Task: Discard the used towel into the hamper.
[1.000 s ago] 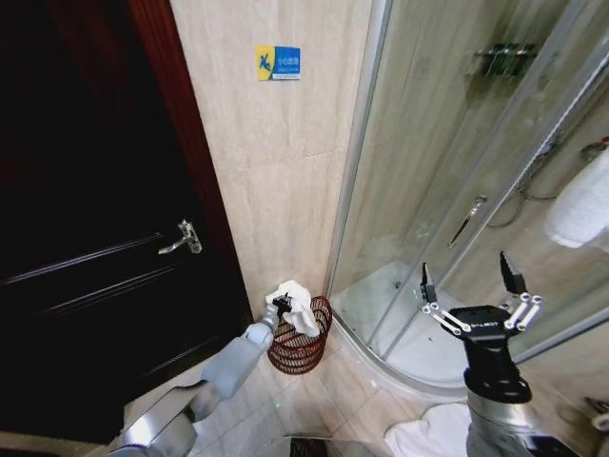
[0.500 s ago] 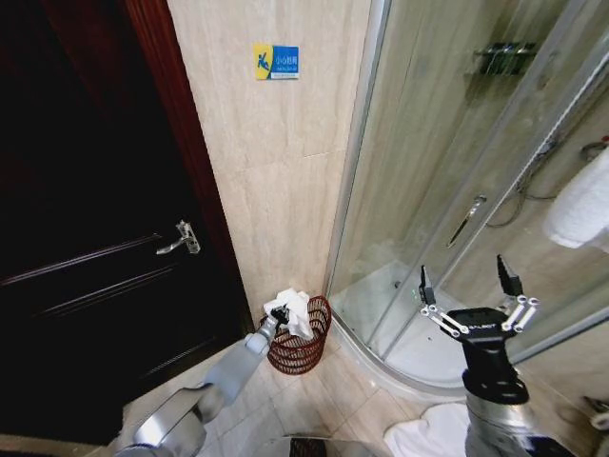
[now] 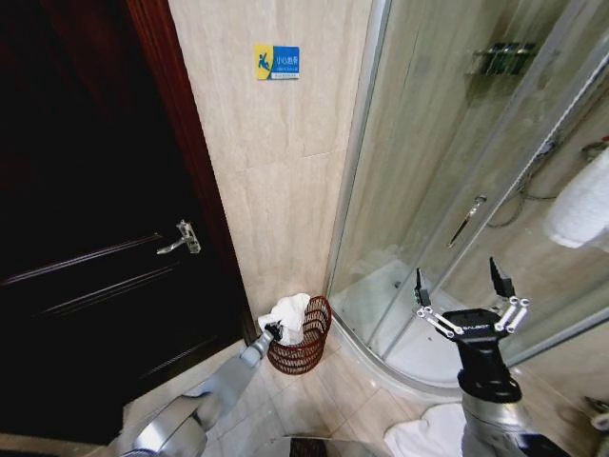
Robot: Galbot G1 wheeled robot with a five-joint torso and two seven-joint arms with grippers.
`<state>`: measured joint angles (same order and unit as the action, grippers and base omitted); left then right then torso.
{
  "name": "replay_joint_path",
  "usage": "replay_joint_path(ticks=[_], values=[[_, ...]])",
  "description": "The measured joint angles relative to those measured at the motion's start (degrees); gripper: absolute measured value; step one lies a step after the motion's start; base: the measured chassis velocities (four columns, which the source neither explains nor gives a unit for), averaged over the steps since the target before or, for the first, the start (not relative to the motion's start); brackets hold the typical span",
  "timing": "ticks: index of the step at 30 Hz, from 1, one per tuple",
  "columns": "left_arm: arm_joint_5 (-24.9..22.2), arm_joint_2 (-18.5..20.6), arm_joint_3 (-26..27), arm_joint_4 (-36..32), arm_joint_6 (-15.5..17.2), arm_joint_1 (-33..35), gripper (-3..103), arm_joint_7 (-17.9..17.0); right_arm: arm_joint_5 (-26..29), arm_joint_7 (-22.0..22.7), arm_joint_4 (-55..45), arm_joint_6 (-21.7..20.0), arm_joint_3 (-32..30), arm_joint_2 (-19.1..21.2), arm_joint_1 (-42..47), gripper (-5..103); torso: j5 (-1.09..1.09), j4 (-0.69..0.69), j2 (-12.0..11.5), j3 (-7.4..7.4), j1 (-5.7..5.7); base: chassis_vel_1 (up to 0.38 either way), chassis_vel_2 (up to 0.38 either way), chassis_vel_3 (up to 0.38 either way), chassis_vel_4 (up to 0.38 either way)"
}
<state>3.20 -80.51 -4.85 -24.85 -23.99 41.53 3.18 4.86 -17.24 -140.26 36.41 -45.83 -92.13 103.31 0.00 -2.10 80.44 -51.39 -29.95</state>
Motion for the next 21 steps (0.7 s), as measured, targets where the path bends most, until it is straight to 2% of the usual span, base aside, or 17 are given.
replay_joint_path(ticks=[9, 15, 17, 21], values=[[2.92, 2.08, 0.85, -0.29, -2.33, 1.63, 4, 2.83, -0.63, -0.05, 0.31, -0.01, 0.62, 0.00, -0.26, 100, -0.01, 0.01, 0.00, 0.00, 0.00, 0.000, 0.000, 0.000, 0.000], [3.83, 4.16, 1.75, -1.34, -5.67, 2.82, 4, 6.00, -0.55, -0.19, 0.52, -0.02, 0.49, 0.00, -0.33, 100, 0.00, 0.00, 0.00, 0.00, 0.00, 0.000, 0.000, 0.000, 0.000], [3.80, 4.70, 1.98, -2.33, -7.60, 2.79, 4, 8.34, -0.51, -0.30, 0.58, -0.01, 0.50, 0.00, -0.31, 100, 0.00, -0.01, 0.00, 0.00, 0.00, 0.000, 0.000, 0.000, 0.000], [1.56, 4.48, 1.50, -3.68, -8.85, 1.49, 4, 9.85, -0.50, -0.61, 0.67, 0.24, 0.66, 0.00, -0.15, 100, 0.01, -0.01, 0.00, 0.00, 0.00, 0.000, 0.000, 0.000, 0.000]])
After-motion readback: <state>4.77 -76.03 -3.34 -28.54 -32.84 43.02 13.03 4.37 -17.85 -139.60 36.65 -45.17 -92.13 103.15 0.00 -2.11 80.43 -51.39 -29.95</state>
